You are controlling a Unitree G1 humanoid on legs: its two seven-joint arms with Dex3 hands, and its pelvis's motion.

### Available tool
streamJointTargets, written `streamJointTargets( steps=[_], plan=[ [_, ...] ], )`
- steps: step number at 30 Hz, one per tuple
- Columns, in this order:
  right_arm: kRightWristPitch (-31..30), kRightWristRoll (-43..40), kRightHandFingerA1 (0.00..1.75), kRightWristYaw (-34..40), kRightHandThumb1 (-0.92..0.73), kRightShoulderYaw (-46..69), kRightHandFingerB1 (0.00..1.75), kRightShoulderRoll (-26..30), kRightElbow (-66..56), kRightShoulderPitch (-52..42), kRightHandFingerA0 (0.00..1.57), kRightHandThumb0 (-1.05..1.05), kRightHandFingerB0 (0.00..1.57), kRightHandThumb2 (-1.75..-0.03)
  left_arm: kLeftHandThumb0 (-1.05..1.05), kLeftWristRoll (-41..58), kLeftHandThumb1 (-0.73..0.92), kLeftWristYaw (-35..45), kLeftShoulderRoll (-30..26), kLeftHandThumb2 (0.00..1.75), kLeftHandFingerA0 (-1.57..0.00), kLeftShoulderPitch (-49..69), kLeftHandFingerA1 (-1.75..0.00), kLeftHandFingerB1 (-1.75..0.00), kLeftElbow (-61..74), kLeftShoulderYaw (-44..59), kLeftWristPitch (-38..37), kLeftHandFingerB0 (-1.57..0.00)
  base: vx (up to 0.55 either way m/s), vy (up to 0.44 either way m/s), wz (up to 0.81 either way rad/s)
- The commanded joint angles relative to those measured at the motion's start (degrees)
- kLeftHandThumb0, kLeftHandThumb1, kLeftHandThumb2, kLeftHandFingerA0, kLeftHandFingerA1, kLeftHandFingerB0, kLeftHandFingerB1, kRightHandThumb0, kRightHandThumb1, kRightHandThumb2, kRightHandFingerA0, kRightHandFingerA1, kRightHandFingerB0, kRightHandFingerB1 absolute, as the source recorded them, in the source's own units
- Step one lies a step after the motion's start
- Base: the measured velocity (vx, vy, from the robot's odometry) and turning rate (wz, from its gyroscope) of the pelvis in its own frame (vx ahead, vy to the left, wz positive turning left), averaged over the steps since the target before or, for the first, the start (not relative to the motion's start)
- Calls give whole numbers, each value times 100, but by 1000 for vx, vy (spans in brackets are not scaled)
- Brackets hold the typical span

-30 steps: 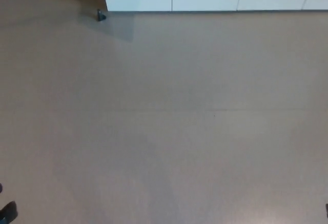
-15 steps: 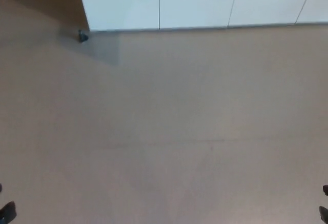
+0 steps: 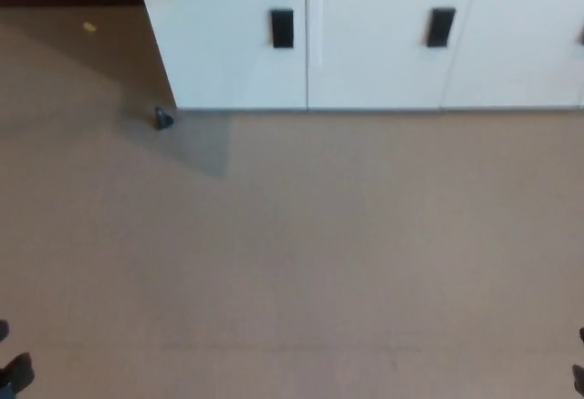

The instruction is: The robot walks towards an open cabinet and lifts its left hand to push the door towards the right to close it.

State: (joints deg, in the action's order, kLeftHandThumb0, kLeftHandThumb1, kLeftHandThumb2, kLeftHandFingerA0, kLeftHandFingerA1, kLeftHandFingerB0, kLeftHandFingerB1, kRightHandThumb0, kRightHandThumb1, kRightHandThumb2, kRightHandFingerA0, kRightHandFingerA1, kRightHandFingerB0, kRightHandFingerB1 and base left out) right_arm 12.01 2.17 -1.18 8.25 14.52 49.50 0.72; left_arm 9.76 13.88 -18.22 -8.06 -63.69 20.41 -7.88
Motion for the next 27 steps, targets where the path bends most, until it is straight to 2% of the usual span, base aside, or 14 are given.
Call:
streamJointTargets(
  steps=[1,8,16,22,27],
  plan=[
    [46,-2,46,55,-71,0,38,34,46,-45,63,-24,43,-61,-24,-31,64,33,-135,58,-56,51,-44,-37,-41,-45,-163,-36,473,-205,-1],
    [62,62,46,126,-71,-61,39,37,49,-20,64,-26,44,-61,-23,-71,65,-29,-159,59,-57,1,-44,-37,-65,-104,-183,-37,431,-55,-14],
    [40,88,46,127,-71,-122,38,61,27,-33,64,-27,43,-61,-22,-86,64,-71,-170,58,-58,-19,-45,-38,-87,-170,-202,-38,540,141,-17],
    [84,146,46,210,-71,-159,38,47,70,26,66,-25,45,-61,-21,-79,64,-83,-201,59,-57,-109,-45,-39,-102,-201,-180,-39,442,11,19],
    [151,96,47,166,-71,-134,39,35,123,104,67,-26,44,-61,-22,-132,65,-115,-239,59,-59,-215,-45,-40,-97,-271,-179,-41,514,-139,55]
  ],
)
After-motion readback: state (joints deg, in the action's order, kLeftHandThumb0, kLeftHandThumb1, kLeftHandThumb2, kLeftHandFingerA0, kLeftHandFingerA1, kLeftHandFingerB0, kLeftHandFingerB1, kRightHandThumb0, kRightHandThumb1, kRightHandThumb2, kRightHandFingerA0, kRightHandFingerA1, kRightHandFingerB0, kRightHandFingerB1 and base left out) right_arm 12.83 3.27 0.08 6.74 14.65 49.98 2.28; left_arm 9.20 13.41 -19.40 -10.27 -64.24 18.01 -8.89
